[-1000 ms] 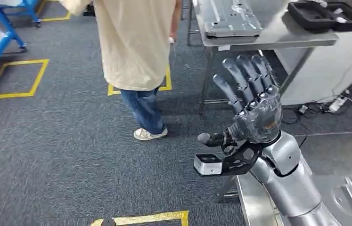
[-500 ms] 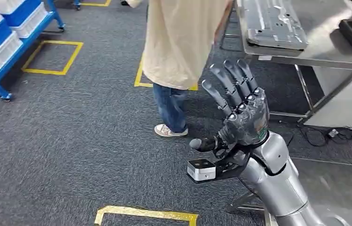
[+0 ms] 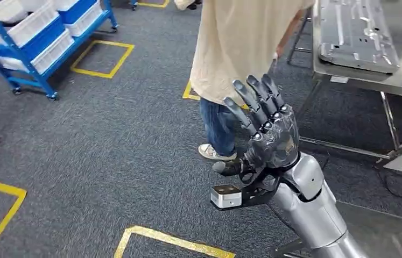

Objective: Take the parts from the cabinet and place them on the table.

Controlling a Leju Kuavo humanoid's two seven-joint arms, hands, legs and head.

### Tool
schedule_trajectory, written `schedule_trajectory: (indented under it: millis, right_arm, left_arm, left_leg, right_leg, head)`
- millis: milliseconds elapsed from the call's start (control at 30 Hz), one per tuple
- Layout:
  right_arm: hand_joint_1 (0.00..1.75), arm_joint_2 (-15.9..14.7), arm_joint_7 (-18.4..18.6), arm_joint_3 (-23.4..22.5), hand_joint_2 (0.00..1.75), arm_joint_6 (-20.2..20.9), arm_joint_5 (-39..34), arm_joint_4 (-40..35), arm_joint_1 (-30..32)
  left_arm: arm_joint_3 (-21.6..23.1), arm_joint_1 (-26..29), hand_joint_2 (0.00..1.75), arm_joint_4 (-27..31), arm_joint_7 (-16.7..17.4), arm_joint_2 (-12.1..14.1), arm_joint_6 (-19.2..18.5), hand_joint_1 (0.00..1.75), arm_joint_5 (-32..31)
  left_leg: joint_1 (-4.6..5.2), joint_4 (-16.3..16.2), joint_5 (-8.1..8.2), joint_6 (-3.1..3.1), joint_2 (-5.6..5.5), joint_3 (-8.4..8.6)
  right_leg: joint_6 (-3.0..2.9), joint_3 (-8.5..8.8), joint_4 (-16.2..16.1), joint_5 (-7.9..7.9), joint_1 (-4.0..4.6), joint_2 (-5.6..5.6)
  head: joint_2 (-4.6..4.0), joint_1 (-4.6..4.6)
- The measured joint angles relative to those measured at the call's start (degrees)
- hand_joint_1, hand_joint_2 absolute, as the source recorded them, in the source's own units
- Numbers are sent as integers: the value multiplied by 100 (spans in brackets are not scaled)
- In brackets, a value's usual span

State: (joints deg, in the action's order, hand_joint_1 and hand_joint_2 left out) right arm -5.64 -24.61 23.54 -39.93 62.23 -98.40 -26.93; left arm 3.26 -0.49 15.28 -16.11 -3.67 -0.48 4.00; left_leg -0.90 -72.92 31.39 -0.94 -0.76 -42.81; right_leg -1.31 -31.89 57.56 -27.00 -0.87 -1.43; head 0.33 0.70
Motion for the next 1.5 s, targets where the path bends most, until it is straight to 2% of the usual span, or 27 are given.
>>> schedule_trajectory:
  millis: [67,133,167,200,233,333,367,400,433,500,533,600,667,700,833,867,900,933,1033,1067,1133,1167,1200,1333,1367,1433,1500]
  right_arm:
    - [0,28,-2,0,0,0,50,0,-1]
    - [0,52,0,0,0,0,57,0,-10]
    - [0,63,0,0,0,0,59,-2,-15]
    - [0,66,0,0,0,0,61,-4,-18]
    - [0,63,0,-2,0,0,55,-7,-28]
    - [0,92,22,-2,0,0,57,-9,-65]
    - [0,94,59,-2,0,0,94,-7,-94]
    - [0,94,89,-2,0,0,109,-13,-110]
    - [0,92,137,-2,0,-2,131,-18,-115]
    - [0,92,177,-2,0,-2,179,-15,-91]
    - [0,92,192,-2,0,-2,199,-15,-87]
    - [0,92,265,0,0,-2,291,-15,-90]
    - [0,83,315,0,0,-2,347,-15,-99]
    - [0,83,321,0,0,-2,367,-13,-101]
    - [0,79,343,0,0,0,382,-15,-121]
    - [0,83,345,0,0,0,391,-15,-129]
    - [0,87,359,0,0,0,420,-15,-131]
    - [0,85,406,0,0,0,448,-20,-128]
    - [0,79,468,0,0,0,557,-17,-11]
    - [0,77,468,0,0,0,562,-18,18]
    - [0,74,468,0,0,0,570,-18,18]
    - [0,74,472,0,0,0,588,-18,12]
    - [0,74,481,0,0,-2,597,-20,12]
    - [0,61,583,0,0,0,715,-20,-14]
    - [0,57,612,2,0,0,717,-24,-25]
    - [0,-13,671,4,0,-4,708,-39,-52]
    - [0,-87,686,24,0,-2,693,-33,-34]
  left_arm:
    - [-2,-20,0,-9,9,0,2,0,0]
    - [-4,-53,0,-9,15,0,4,0,0]
    - [-7,-79,0,-9,15,0,4,0,0]
    - [-7,-116,0,-9,15,0,4,0,0]
    - [-7,-144,0,-9,15,0,4,0,-2]
    - [-7,-153,0,-9,-22,0,137,0,-94]
    - [-7,-154,0,-9,-48,0,218,0,-116]
    - [-7,-183,0,-9,-70,0,267,0,-118]
    - [-7,-228,0,0,-87,2,301,0,-118]
    - [-9,-280,0,4,-88,2,334,0,-118]
    - [-9,-288,0,6,-75,2,363,0,-120]
    - [-9,-287,0,6,44,2,387,0,-164]
    - [-7,-259,0,6,118,-6,383,0,-210]
    - [-7,-249,0,6,120,-18,382,0,-214]
    - [-4,-213,0,6,125,-20,374,0,-216]
    - [-4,-200,0,4,116,-7,365,0,-216]
    - [-4,-187,0,6,109,-9,394,0,-247]
    - [11,-197,0,4,109,-9,461,0,-308]
    - [70,-202,0,4,138,-9,608,0,-413]
    - [79,-185,0,6,105,-7,688,0,-420]
    - [66,-173,0,6,28,8,702,0,-257]
    - [24,-179,0,15,13,18,636,0,-148]
    - [-26,-199,0,24,2,20,590,0,-87]
    - [-109,-181,0,24,-225,20,286,0,43]
    - [-129,-170,0,26,-295,22,66,0,116]
    - [-206,-171,0,26,-435,20,-385,0,184]
    - [-221,-192,0,24,-498,15,-592,0,208]
  left_leg:
    - [-27,-157,-83,-40,35,-79]
    - [-36,663,-530,-32,120,361]
    - [-34,1153,-727,-15,284,639]
    - [24,1429,-659,17,574,764]
    - [42,1436,-688,109,466,770]
    - [67,1451,-697,202,287,741]
    - [22,1504,-732,255,238,774]
    - [23,1517,-744,289,191,772]
    - [24,1517,-750,321,131,763]
    - [35,1515,-754,343,-9,756]
    - [41,1505,-754,344,-82,753]
    - [41,1479,-750,339,-242,756]
    - [40,1444,-735,317,-390,761]
    - [34,1437,-736,304,-439,737]
    - [-1,1467,-798,130,-709,665]
    - [3,1435,-770,112,-689,648]
    - [40,1293,-670,98,-355,602]
    - [34,956,-456,83,-166,442]
    - [1,-143,-14,37,2,-84]
    - [-2,-147,-74,29,18,-77]
    - [-8,523,-466,35,80,297]
    - [-6,1021,-675,52,200,581]
    - [28,1379,-624,70,457,746]
    - [104,1403,-650,220,240,730]
    - [60,1466,-683,270,193,772]
    - [46,1516,-723,341,103,794]
    - [52,1515,-724,360,-13,785]
  right_leg:
    - [9,8,3,-14,4,-153]
    - [41,33,15,-46,2,-290]
    - [63,54,33,-74,6,-347]
    - [103,61,54,-106,50,-399]
    - [134,60,64,-125,70,-439]
    - [203,105,41,-137,73,-602]
    - [261,96,91,-211,31,-402]
    - [266,29,259,-342,3,-95]
    - [262,-156,638,-574,-3,50]
    - [272,-623,1570,-954,5,132]
    - [273,-759,1800,-971,5,137]
    - [254,-679,1502,-613,4,143]
    - [207,-248,512,-37,-5,337]
    - [172,-136,256,-60,-27,628]
    - [136,-106,139,-33,22,440]
    - [85,-61,57,9,-55,356]
    - [70,-23,21,16,-33,288]
    - [38,-15,19,13,-21,208]
    - [7,-17,30,-10,29,-41]
    - [12,-16,37,-20,31,-108]
    - [30,-11,68,-53,29,-245]
    - [50,-1,91,-77,29,-300]
    - [79,4,105,-103,43,-358]
    - [175,37,89,-126,83,-535]
    - [222,54,93,-152,68,-528]
    - [259,-106,468,-438,13,-29]
    - [274,-497,1255,-819,14,105]
  head:
    - [0,0]
    - [0,0]
    - [0,0]
    - [0,0]
    - [0,-18]
    - [0,-9]
    - [0,-15]
    - [0,-11]
    - [0,-15]
    - [0,-13]
    - [0,-15]
    - [0,-13]
    - [0,-13]
    - [0,-13]
    - [0,-13]
    - [0,-11]
    - [0,-9]
    - [0,-7]
    - [0,-4]
    - [0,-7]
    - [0,-4]
    - [0,-4]
    - [0,-4]
    - [0,-7]
    - [0,-11]
    - [0,-11]
    - [0,-11]
